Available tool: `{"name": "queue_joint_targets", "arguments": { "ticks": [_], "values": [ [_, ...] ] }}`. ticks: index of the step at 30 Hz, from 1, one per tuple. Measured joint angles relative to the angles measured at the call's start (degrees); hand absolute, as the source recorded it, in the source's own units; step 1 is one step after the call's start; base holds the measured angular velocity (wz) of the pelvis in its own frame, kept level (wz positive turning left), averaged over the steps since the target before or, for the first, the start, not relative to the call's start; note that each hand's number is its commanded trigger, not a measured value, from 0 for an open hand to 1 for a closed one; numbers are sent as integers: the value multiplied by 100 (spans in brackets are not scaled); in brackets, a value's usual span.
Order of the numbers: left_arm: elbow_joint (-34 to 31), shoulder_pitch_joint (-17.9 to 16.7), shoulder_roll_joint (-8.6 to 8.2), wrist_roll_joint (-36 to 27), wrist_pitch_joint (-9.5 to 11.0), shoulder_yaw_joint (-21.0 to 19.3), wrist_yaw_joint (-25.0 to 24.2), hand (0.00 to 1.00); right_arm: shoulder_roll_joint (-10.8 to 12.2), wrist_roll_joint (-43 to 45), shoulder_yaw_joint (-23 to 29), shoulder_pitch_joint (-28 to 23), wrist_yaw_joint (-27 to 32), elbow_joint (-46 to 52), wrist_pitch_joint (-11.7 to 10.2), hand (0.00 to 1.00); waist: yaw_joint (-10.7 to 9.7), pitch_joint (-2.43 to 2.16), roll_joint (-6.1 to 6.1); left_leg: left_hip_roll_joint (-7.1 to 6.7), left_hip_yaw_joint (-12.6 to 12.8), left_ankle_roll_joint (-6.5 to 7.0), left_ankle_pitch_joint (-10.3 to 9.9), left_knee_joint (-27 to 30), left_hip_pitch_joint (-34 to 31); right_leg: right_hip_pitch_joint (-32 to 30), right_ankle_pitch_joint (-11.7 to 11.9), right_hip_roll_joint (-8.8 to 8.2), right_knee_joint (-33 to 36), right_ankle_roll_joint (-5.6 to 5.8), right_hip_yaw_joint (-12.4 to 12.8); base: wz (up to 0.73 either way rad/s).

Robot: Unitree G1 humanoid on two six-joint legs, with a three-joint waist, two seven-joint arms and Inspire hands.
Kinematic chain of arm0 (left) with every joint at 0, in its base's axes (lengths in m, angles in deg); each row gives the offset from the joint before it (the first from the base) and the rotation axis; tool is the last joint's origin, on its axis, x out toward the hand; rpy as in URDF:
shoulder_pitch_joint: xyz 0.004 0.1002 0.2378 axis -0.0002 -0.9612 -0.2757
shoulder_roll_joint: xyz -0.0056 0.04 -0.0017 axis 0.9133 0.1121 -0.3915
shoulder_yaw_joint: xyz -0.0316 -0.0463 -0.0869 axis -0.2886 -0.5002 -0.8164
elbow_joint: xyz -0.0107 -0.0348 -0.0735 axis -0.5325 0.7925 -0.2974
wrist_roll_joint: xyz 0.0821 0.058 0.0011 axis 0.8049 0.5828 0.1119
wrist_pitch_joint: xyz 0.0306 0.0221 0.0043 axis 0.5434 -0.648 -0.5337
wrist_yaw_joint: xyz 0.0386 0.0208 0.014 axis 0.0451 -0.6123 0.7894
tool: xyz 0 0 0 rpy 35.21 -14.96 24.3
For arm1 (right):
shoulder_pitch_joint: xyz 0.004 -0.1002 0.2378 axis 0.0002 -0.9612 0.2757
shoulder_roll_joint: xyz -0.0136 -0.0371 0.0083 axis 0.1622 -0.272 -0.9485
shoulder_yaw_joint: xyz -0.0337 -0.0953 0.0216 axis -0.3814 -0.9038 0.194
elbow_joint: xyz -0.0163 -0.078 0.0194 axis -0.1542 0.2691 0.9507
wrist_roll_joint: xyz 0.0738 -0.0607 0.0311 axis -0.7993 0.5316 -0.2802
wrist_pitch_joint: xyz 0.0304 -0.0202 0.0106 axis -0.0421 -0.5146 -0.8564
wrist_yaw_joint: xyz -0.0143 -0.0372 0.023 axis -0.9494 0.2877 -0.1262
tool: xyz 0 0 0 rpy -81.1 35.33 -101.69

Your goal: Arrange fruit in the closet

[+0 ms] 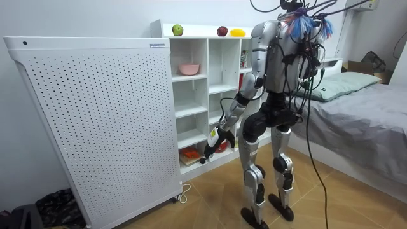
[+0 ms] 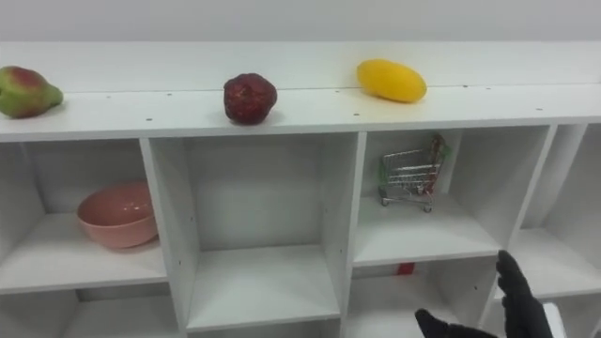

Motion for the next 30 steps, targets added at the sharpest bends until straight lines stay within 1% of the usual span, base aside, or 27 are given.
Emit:
{"name": "queue_joint_targets", "arguments": {
  "ticks": [4, 6, 7, 8, 11, 13, 14, 17, 19, 21, 22, 23, 25, 26, 28, 30],
  "values": [
    [-39, -44, 7, 23, 7, 19, -5, 0, -16, 160, -28, 8, 23, 547, -69, 0, 26, 0, 0, 3, 13, -4, 4, -4, -8, -9, 1, 4, -3, 0, -13, 0],
    [-94, -71, 8, 33, 8, 43, -5, 0, -18, 174, -29, 13, 70, 700, -89, 0, 61, -1, 0, 4, 9, -4, 4, -4, -25, -17, 1, 0, -4, 0, -85, 0],
    [-143, -97, 8, 33, 8, 57, -10, 0, -29, 184, -44, 57, 76, 730, -98, 0, 87, -9, -8, 4, 11, -4, 4, -4, -48, -27, 1, -6, -2, 0, -173, 0],
    [-182, -122, 17, 1, 5, 113, -23, 0, -83, 170, -128, 152, 90, 730, -96, 0, 102, -15, -4, 8, -4, -4, 4, 2, -90, -35, 11, -7, -3, 1, -214, 0],
    [-261, -137, 22, -7, 6, 217, -117, 0, -242, 146, -402, 483, 73, 735, -96, 0, 108, -15, -4, 8, -10, -2, 29, 1, -109, -56, 32, -12, -4, -1, -235, 2],
    [-305, -93, 22, -8, 11, 275, -156, 0, -246, 182, -481, 668, 60, 738, -107, 0, 123, -16, -12, 8, -18, -4, 35, 1, -108, -46, 35, -12, -5, -2, -248, 5],
    [-304, -36, 22, -7, 16, 322, -191, 0, -246, 221, -523, 815, 42, 738, -113, 0, 164, -15, -11, 4, -17, -1, 49, 0, -113, -50, 37, -17, -5, -4, -253, 3],
    [-302, 56, 22, -11, 58, 332, -269, 0, -248, 277, -617, 1135, -9, 738, -170, 0, 218, -10, -6, 0, -27, 2, 75, -5, -114, -51, 46, -27, -5, -10, -282, 2],
    [-303, 83, 21, -7, 61, 328, -302, 0, -251, 384, -617, 1228, -17, 738, -202, 0, 260, -7, -2, 1, -42, 2, 76, -4, -102, -52, 48, -27, -7, -12, -293, 0],
    [-304, 92, 16, -11, 58, 341, -344, 0, -256, 303, -616, 1343, -6, 737, -202, 0, 262, 11, 13, -6, -71, 7, 80, -1, -100, -44, 51, -38, -6, -9, -323, 5],
    [-309, 107, 14, -9, 56, 363, -369, 0, -259, 270, -616, 1447, 13, 737, -201, 0, 264, 23, 22, -13, -83, 12, 87, -1, -111, -56, 53, -49, -2, -8, -351, 10],
    [-315, 132, 14, -9, 54, 367, -390, 0, -264, 256, -616, 1549, 36, 737, -201, 0, 255, 24, 23, -23, -120, 16, 103, 1, -154, -78, 57, -63, -2, -6, -428, 14],
    [-309, 221, 15, -5, 51, 364, -432, 0, -325, 224, -610, 1699, 64, 737, -201, 0, 254, 31, 10, -29, -159, 17, 126, 0, -196, -87, 80, -65, -5, -3, -486, 10],
    [-297, 270, 17, -3, 51, 355, -502, 0, -386, 181, -612, 1778, 53, 737, -199, 0, 288, 36, 3, -29, -164, 16, 132, -2, -205, -88, 85, -66, -7, -4, -511, 0],
    [-294, 296, 16, -4, 51, 355, -551, 0, -428, 131, -612, 1910, 51, 737, -200, 0, 317, 35, -4, -29, -181, 16, 135, -2, -203, -81, 86, -65, -7, -3, -519, 3],
    [-295, 365, 28, -16, 33, 329, -626, 0, -458, -53, -611, 2075, 54, 737, -200, 0, 317, 38, -29, -34, -253, 14, 142, -2, -201, -56, 87, -68, -7, -2, -595, 13]
  ]
}}
